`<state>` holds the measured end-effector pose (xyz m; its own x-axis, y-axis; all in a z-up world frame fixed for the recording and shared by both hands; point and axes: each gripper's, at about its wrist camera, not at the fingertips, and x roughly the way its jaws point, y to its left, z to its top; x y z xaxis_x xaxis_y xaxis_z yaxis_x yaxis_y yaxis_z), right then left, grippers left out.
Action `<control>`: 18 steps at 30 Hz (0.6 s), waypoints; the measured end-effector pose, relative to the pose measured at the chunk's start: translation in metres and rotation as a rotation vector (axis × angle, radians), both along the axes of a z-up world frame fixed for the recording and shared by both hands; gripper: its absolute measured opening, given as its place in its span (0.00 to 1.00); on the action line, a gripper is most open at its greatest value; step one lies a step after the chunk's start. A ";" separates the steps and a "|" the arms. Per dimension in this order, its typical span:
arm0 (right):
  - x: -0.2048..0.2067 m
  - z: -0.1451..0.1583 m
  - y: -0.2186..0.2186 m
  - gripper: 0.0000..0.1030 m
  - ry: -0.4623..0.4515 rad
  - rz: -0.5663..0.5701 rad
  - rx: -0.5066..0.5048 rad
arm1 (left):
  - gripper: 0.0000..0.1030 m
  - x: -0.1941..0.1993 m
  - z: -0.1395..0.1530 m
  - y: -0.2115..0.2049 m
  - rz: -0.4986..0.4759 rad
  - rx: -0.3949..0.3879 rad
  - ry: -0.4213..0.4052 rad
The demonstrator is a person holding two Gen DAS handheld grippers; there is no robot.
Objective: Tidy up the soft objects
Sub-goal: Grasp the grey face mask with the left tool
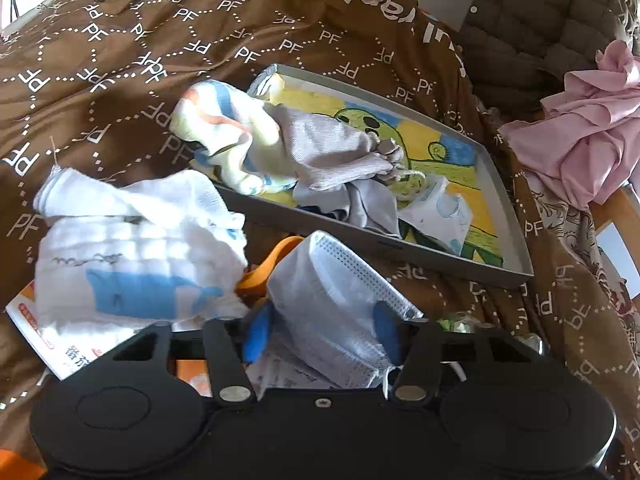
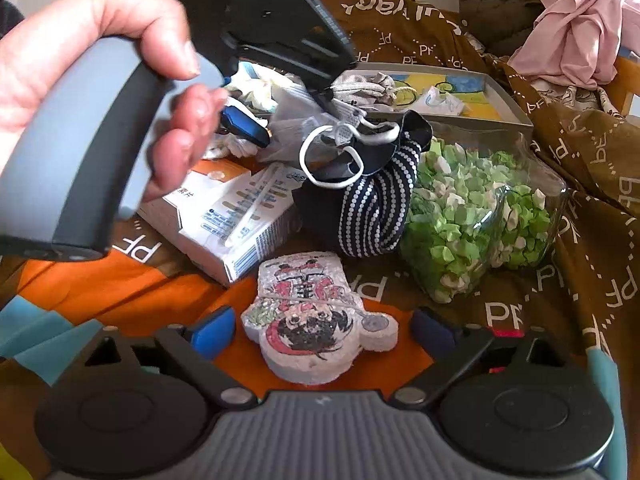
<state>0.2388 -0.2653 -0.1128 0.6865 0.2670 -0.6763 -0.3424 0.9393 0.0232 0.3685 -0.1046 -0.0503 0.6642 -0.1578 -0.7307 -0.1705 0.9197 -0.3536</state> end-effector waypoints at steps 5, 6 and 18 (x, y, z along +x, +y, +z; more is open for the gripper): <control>-0.001 -0.003 0.003 0.90 0.009 0.005 -0.029 | 0.22 -0.006 -0.003 0.007 0.001 0.002 0.009; -0.001 -0.003 0.004 0.89 0.008 0.007 -0.035 | 0.19 -0.008 -0.003 0.008 0.002 -0.005 0.010; -0.005 0.002 0.005 0.79 0.007 0.010 -0.029 | 0.03 -0.039 0.018 0.019 -0.076 -0.031 -0.086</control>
<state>0.2339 -0.2607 -0.1112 0.6794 0.2536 -0.6885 -0.3513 0.9362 -0.0019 0.3292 -0.0857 -0.0326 0.7097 -0.2322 -0.6651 -0.0680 0.9171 -0.3928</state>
